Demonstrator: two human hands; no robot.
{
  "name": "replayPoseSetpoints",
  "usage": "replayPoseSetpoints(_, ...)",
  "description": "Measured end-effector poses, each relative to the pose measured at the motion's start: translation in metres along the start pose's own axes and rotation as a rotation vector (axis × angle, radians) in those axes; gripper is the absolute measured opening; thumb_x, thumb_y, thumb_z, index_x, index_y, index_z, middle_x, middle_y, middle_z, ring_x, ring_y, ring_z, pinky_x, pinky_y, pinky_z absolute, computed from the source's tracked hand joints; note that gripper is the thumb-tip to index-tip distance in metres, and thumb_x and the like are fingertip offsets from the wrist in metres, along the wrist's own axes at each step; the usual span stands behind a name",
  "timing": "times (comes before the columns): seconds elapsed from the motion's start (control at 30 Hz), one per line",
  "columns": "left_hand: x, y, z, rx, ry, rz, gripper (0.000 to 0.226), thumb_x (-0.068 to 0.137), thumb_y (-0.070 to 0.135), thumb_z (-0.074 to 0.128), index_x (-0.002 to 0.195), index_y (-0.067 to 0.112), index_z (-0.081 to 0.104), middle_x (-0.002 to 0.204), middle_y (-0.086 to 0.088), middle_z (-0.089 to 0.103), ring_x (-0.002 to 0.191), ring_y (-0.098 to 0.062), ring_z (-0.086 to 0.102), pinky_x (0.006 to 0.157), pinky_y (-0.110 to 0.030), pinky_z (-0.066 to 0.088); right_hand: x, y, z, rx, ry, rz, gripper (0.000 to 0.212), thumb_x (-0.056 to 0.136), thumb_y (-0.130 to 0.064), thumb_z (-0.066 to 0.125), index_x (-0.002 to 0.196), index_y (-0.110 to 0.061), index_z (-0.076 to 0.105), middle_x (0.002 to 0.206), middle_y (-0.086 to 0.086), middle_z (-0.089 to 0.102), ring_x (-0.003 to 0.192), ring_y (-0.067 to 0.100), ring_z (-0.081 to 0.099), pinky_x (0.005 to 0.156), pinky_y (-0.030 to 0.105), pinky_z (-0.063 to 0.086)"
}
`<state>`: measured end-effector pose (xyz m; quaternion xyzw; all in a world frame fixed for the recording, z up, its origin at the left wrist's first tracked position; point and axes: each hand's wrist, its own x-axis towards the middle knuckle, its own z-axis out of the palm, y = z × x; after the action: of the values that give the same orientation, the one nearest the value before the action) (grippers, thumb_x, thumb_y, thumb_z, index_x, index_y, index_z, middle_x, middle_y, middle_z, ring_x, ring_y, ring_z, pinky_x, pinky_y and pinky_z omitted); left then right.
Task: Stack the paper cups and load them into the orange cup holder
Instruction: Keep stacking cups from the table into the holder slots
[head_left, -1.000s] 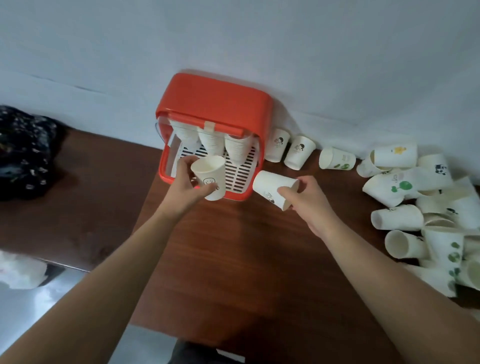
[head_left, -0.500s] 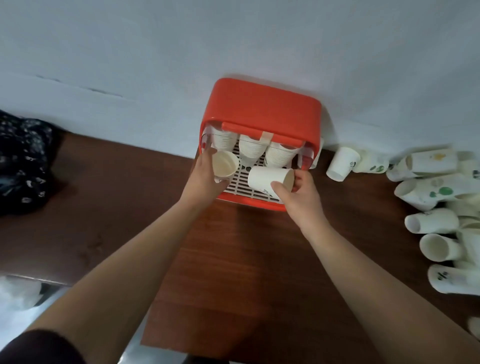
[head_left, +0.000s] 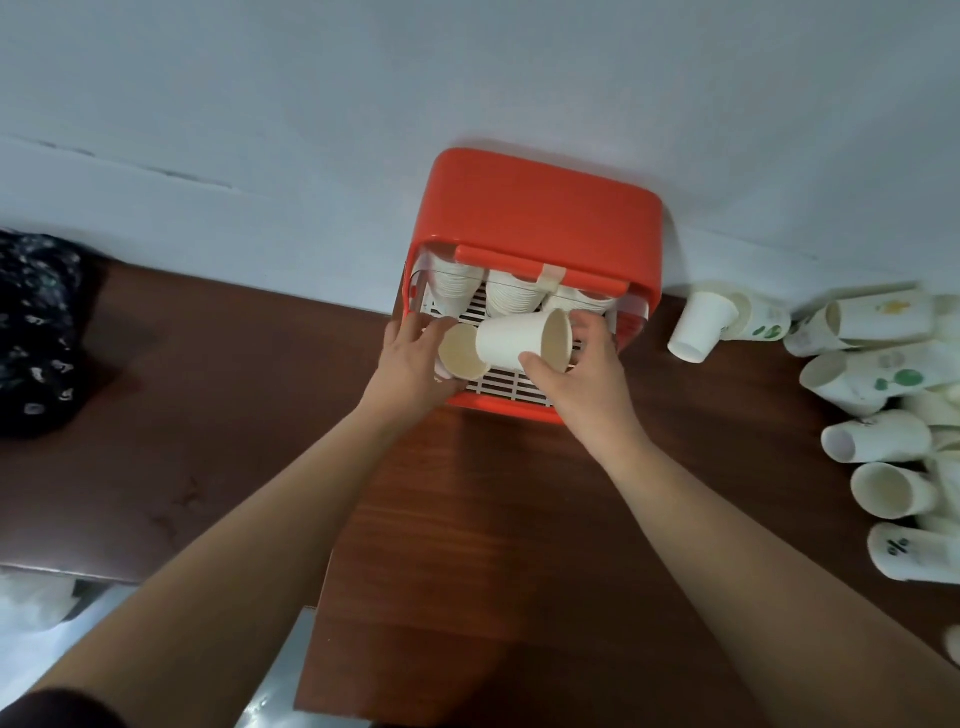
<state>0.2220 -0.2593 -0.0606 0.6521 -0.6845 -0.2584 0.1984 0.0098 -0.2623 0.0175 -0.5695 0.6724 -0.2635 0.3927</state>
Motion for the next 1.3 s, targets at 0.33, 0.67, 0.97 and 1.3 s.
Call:
replayPoseSetpoints(0.33,-0.008,-0.01,-0.021,-0.037,-0.046,-0.072,0.06,0.091,0.015,0.066,0.147,0.015,0.044,0.135,-0.006,0.061,0.117,-0.026,0.058,0.102,-0.043,0.049,0.017,-0.016,0.04,-0.331,-0.268,-0.267,0.081,0.077,-0.033,0.084,0.147,-0.024,0.044,0.14,0.001,0.044,0.131,0.019,0.042,0.108,0.03,0.036)
replayPoseSetpoints(0.67,-0.015,-0.007,-0.034,-0.157,0.035,-0.081,0.043,0.099,0.016,0.058,0.142,0.021,0.055,0.115,0.005,0.064,0.096,-0.009,0.061,0.089,-0.029,0.054,0.02,-0.002,0.062,-0.242,-0.345,-0.218,0.076,0.083,-0.019,0.081,0.148,-0.019,0.041,0.144,0.0,0.051,0.131,0.017,0.048,0.109,0.035,0.042)
replayPoseSetpoints(0.97,-0.013,-0.005,-0.034,-0.097,-0.023,-0.118,0.048,0.098,0.01,0.061,0.145,0.011,0.052,0.128,-0.005,0.061,0.102,-0.011,0.056,0.096,-0.027,0.048,0.02,0.011,0.07,-0.184,-0.308,-0.223,0.068,0.084,-0.024,0.08,0.143,-0.021,0.047,0.136,-0.002,0.052,0.127,0.013,0.049,0.104,0.025,0.038)
replayPoseSetpoints(1.3,-0.05,0.061,-0.024,-0.187,0.064,-0.085,0.031,0.097,0.023,0.061,0.127,0.015,0.057,0.113,0.005,0.055,0.095,-0.007,0.058,0.082,-0.02,0.051,-0.002,0.054,-0.038,-0.214,-0.224,-0.063,0.047,0.092,-0.03,0.069,0.136,-0.017,0.057,0.136,0.0,0.057,0.122,0.013,0.057,0.105,0.037,0.048)
